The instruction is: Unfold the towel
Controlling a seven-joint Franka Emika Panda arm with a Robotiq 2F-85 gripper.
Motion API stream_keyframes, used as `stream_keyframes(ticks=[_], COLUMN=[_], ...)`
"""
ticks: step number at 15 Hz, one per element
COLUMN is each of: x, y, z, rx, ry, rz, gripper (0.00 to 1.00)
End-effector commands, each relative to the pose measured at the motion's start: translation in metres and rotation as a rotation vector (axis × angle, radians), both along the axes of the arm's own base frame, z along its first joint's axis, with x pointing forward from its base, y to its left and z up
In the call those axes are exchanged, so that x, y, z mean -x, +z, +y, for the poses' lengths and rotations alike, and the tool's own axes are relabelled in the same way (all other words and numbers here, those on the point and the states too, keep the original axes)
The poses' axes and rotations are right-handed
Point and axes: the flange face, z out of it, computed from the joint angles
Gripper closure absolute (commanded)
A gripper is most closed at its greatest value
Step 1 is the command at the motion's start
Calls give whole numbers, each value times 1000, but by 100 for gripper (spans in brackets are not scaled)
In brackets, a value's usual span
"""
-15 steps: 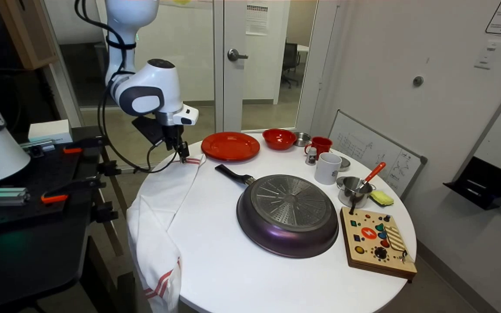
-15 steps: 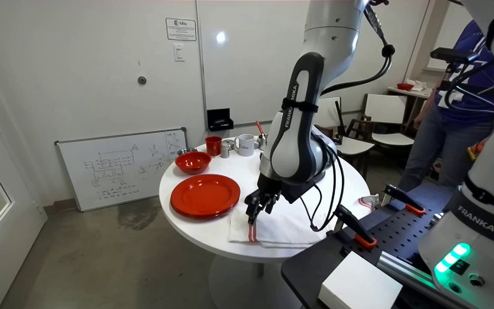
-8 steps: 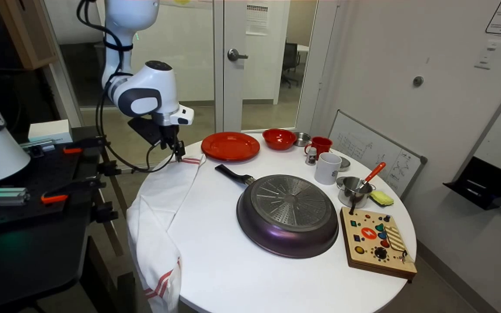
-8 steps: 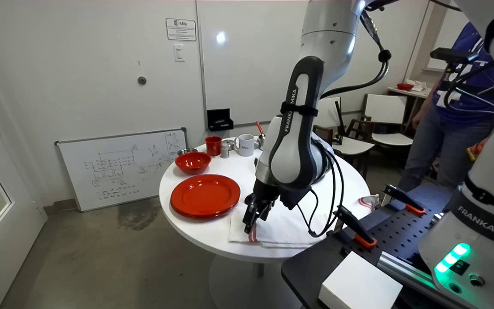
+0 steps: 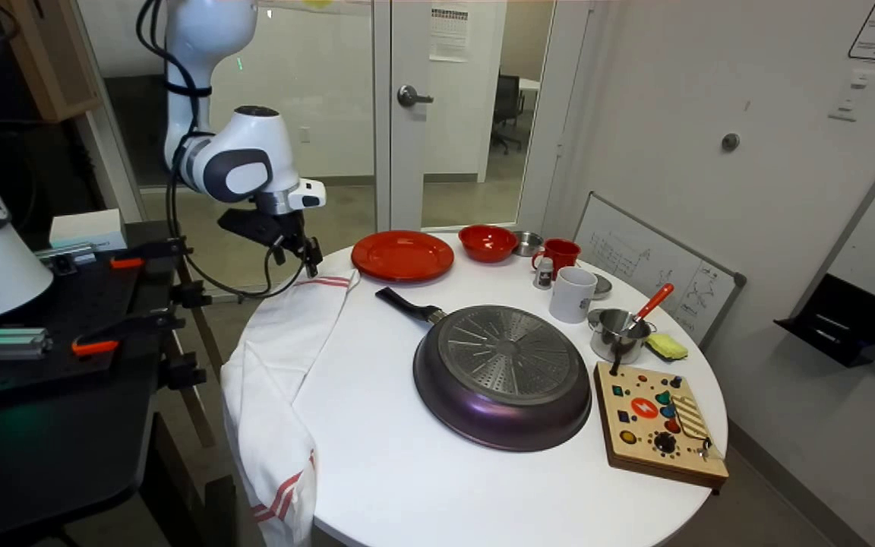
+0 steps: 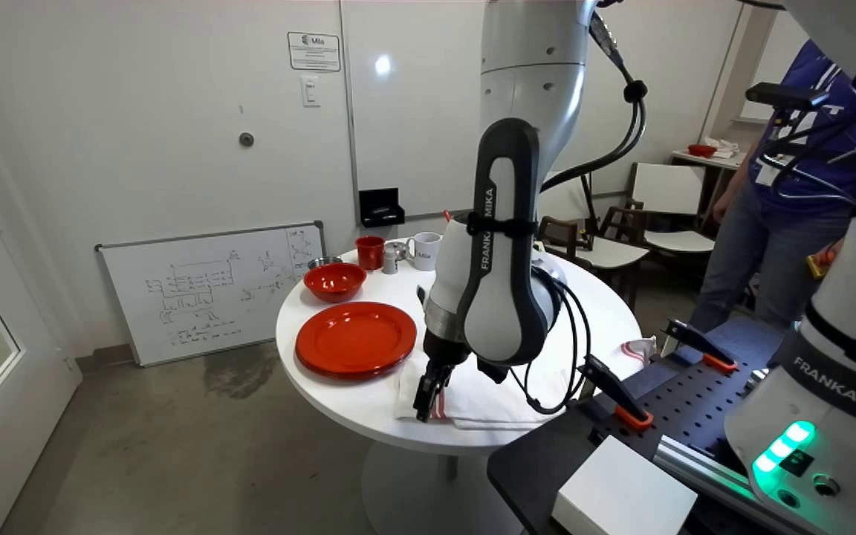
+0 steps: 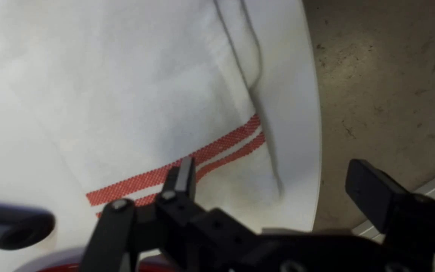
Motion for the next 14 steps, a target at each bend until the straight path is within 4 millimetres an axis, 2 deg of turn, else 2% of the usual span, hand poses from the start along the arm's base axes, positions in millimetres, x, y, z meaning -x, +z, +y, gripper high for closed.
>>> stream_keyframes(ticks=[1,7,10,14], x=[-5,-4,-7,-21], y=[-3,-14,-24,-36], z=[5,11,0,-27], rx=[75,156,201,230], ry=[52,55,17,-100], rz=[-92,-123,-131,-115], gripper=[0,0,0,0])
